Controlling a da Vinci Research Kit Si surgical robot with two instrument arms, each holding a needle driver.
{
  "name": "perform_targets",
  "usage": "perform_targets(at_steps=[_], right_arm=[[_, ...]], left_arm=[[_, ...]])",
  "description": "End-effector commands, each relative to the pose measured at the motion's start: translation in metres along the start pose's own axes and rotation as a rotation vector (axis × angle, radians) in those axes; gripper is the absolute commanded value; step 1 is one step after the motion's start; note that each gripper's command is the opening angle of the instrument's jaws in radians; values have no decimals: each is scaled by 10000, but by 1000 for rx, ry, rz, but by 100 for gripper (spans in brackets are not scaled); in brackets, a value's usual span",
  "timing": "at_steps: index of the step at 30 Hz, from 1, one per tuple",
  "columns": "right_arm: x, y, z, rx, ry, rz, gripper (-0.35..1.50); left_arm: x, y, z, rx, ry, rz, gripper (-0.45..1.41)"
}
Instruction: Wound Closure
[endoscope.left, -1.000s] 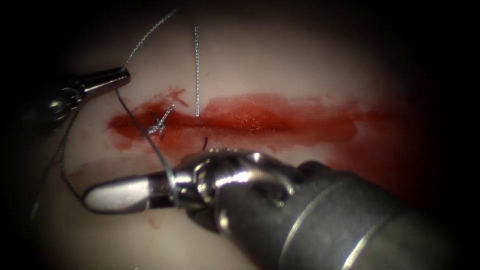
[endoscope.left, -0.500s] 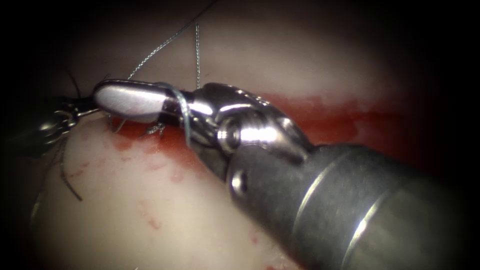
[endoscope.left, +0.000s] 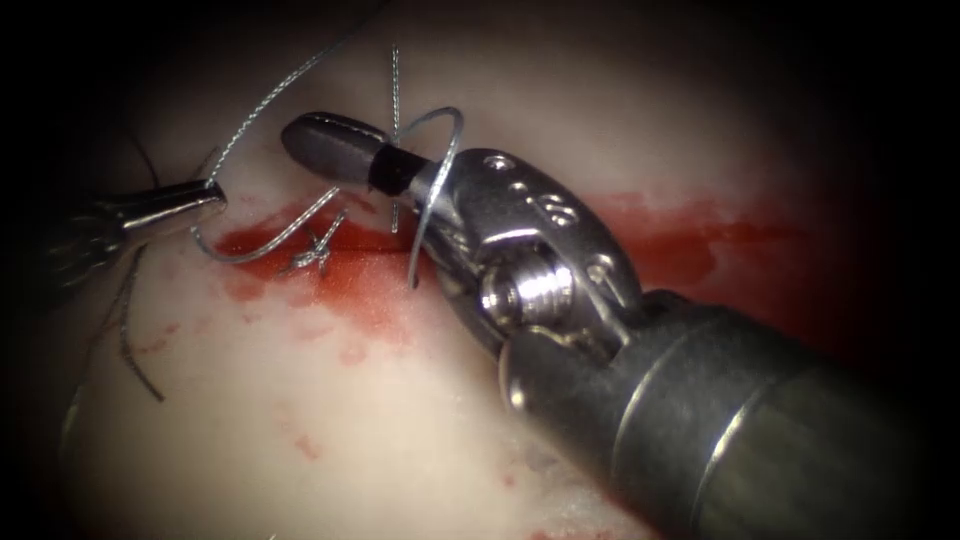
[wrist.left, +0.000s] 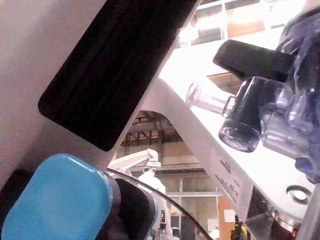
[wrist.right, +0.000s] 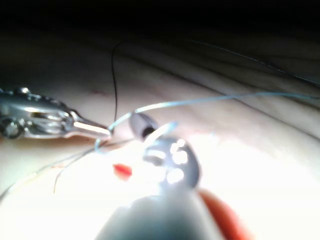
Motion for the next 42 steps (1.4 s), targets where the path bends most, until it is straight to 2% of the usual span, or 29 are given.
perform_targets(at_steps=[1,6,8,9,11,12,13,15,19,21,22,23,27,28,30,32,33,35,36,38,42], right_arm=[[5,2,12,2,0,-2,-35],[-3,13,25,-110,-28,-33,-35],[-11,20,32,-143,-88,-64,-35],[-20,25,35,-121,-155,-126,-35],[-23,26,35,-94,-184,-147,-35],[-30,28,36,-9,-241,-206,-35],[-30,28,36,-9,-241,-206,-35],[-30,27,38,90,-281,-257,-35],[-25,21,41,373,-381,-351,-35],[-23,20,41,472,-408,-394,-35],[-23,19,40,595,-435,-432,-35],[-23,19,40,595,-435,-432,-35],[-28,19,40,770,-397,-447,-35],[-32,18,39,849,-375,-412,-35],[-35,17,39,875,-373,-380,-35],[-40,12,34,938,-343,-248,-35],[-40,12,34,938,-343,-248,-35],[-40,8,30,977,-302,-113,-35],[-39,4,28,1011,-266,28,-35],[-38,2,27,993,-261,86,-35],[-36,-2,25,931,-254,354,-35]], left_arm=[[-10,0,7,2,-5,5,-45],[-14,-9,4,15,-1,-23,-45],[-20,-14,3,33,-7,-35,-45],[-27,-17,2,46,-25,-45,-45],[-32,-20,3,58,-44,-52,-45],[-40,-23,4,84,-75,-40,-45],[-40,-23,4,84,-75,-40,-45],[-48,-25,8,125,-114,-13,-45],[-55,-21,20,159,-177,8,-45],[-59,-16,29,183,-176,18,-45],[-59,-6,44,202,-197,28,-45],[-59,-6,44,202,-197,28,-45],[-42,3,62,218,-197,38,-45],[-31,10,71,221,-197,34,-45],[-26,13,75,222,-200,43,-45],[-18,23,84,209,-193,55,-45],[-18,23,84,209,-193,55,-45],[-13,29,87,196,-183,65,-45],[-5,33,88,176,-174,76,-45],[-3,35,88,169,-167,80,-45],[1,42,83,160,-163,87,-45]])
